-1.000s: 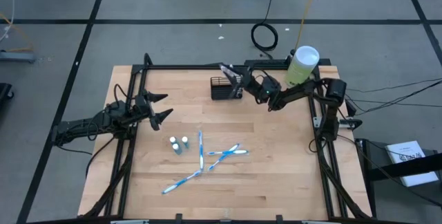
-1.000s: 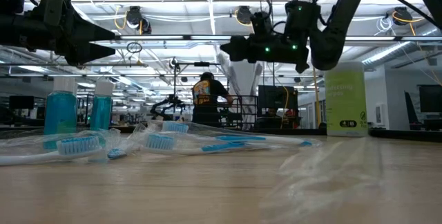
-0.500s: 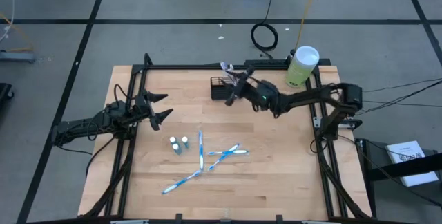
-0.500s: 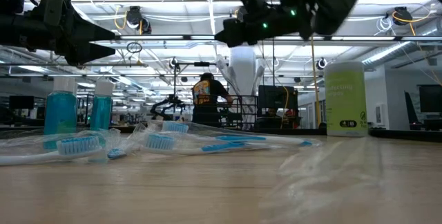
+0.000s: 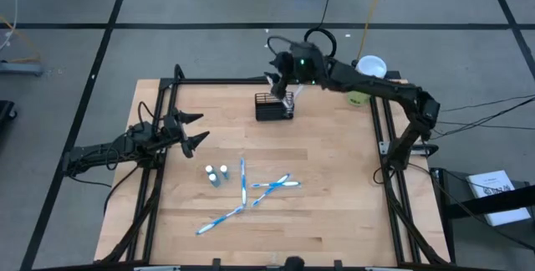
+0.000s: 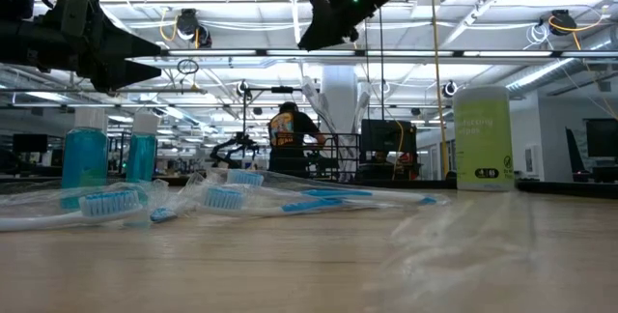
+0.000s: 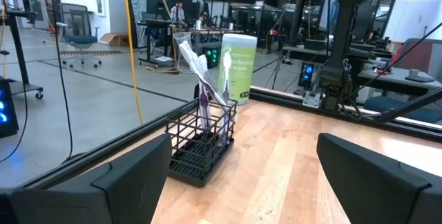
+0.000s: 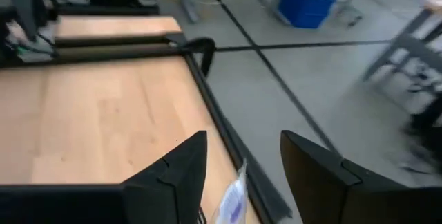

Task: Pick & Place toothbrushing station
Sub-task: Put the violet toothbrush into the right compartment of the wire organizer

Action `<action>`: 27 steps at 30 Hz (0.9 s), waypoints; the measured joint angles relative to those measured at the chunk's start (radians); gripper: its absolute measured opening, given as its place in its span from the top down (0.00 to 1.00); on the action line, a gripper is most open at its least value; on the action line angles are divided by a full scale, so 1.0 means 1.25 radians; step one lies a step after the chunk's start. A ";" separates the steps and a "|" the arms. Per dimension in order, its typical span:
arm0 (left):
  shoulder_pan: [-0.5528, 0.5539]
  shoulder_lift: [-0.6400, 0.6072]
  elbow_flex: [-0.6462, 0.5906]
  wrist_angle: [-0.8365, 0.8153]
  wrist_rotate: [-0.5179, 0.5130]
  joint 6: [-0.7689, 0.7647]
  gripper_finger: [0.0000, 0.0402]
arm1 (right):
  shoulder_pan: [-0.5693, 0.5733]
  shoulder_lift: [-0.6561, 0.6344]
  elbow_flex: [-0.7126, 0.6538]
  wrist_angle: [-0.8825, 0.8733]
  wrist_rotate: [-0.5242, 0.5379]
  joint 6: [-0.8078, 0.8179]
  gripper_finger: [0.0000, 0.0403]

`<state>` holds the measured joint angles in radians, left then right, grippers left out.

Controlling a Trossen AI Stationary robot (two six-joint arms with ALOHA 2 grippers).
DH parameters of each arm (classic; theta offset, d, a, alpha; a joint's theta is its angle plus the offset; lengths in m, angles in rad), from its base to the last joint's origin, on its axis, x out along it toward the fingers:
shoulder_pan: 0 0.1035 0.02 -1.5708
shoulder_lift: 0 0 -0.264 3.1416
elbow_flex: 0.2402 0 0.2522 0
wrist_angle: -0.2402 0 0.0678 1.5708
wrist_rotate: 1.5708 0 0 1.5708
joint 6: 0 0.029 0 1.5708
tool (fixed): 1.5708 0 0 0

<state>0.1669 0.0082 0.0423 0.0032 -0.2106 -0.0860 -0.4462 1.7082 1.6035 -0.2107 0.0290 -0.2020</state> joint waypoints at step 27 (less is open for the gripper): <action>0.000 0.000 0.000 0.000 0.000 0.000 0.09 | -0.046 0.087 -0.002 0.002 -0.075 -0.006 0.55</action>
<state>0.1667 0.0084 0.0424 0.0032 -0.2104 -0.0860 -0.5034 1.8175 1.6012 -0.2083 -0.0653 -0.2096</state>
